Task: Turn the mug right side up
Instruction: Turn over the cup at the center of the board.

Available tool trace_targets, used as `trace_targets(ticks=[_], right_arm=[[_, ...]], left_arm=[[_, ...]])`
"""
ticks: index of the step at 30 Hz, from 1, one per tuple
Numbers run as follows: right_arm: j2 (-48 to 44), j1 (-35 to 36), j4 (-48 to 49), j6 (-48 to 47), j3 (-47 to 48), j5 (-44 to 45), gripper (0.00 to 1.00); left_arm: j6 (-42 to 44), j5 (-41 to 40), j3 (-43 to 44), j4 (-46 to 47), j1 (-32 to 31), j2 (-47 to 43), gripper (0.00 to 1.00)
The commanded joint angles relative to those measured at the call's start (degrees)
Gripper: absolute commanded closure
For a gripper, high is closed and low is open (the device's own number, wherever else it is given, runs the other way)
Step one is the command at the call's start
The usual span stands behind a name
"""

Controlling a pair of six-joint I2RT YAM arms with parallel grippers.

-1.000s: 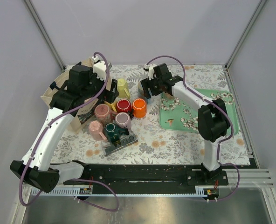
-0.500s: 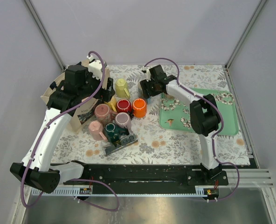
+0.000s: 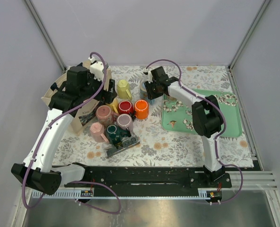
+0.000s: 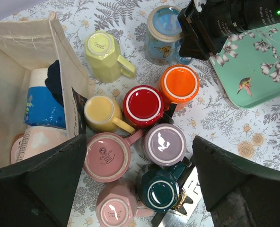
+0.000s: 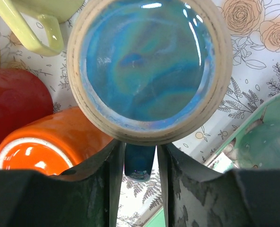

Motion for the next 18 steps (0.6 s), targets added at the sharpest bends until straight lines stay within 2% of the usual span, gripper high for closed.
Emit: trace_targets(ticks=[1, 5, 7, 8, 10, 12, 18], right_arm=[[0.59, 0.48, 1.23, -2.78, -0.95, -0.17, 0.57], [1.38, 0.48, 1.31, -2.17, -1.65, -0.70, 0.57], [1.47, 0.48, 1.66, -2.25, -1.48, -0.79, 0.61], [1.65, 0.48, 1.75, -2.51, -0.87, -0.87, 0.65], [1.56, 0.39, 1.67, -3.39, 0.28, -1.05, 0.79], [0.34, 0.13, 0.97, -3.57, 2.12, -1.40, 1.00], [-6.25, -1.72, 0.26, -7.61, 7.22, -6.92, 1.00]], left_arm=[[-0.50, 1.98, 2.11, 2.84, 0.34, 0.81, 0.04], [-0.67, 1.72, 2.29, 2.75, 0.34, 0.73, 0.04], [-0.94, 2.07, 2.20, 2.75, 0.34, 0.46, 0.04], [-1.02, 2.42, 1.85, 2.84, 0.42, 0.38, 0.04], [-1.11, 2.51, 1.23, 3.28, 0.34, 0.20, 0.04], [-0.77, 2.34, 0.97, 3.37, 0.34, 0.37, 0.05], [1.08, 3.30, -0.96, 7.05, 0.16, 0.20, 0.08]])
